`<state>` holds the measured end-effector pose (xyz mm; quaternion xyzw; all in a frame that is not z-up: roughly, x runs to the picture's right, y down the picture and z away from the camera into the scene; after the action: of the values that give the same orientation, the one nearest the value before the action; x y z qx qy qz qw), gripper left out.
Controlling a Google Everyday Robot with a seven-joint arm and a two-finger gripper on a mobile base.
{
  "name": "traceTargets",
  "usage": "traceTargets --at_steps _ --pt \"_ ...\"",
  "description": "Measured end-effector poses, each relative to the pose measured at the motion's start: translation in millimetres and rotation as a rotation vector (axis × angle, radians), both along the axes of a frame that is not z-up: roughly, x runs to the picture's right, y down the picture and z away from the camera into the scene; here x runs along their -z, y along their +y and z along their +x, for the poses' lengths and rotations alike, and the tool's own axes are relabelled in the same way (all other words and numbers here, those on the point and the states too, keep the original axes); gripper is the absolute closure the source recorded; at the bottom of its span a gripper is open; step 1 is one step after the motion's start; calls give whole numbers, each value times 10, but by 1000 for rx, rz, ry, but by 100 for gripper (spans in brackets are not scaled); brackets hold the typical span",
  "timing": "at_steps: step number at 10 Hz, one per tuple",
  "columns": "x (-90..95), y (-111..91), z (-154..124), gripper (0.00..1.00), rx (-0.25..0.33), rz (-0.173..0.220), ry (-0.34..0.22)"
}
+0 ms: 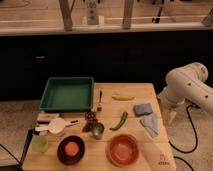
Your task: Place banana in red bowl
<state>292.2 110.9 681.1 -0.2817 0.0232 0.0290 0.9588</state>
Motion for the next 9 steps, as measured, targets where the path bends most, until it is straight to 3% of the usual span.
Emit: traceTargets --at_steps 7,9 --pt "-5 -2 -2 20 -1 0 0" --pt "-134 -119 -220 20 16 8 -11"
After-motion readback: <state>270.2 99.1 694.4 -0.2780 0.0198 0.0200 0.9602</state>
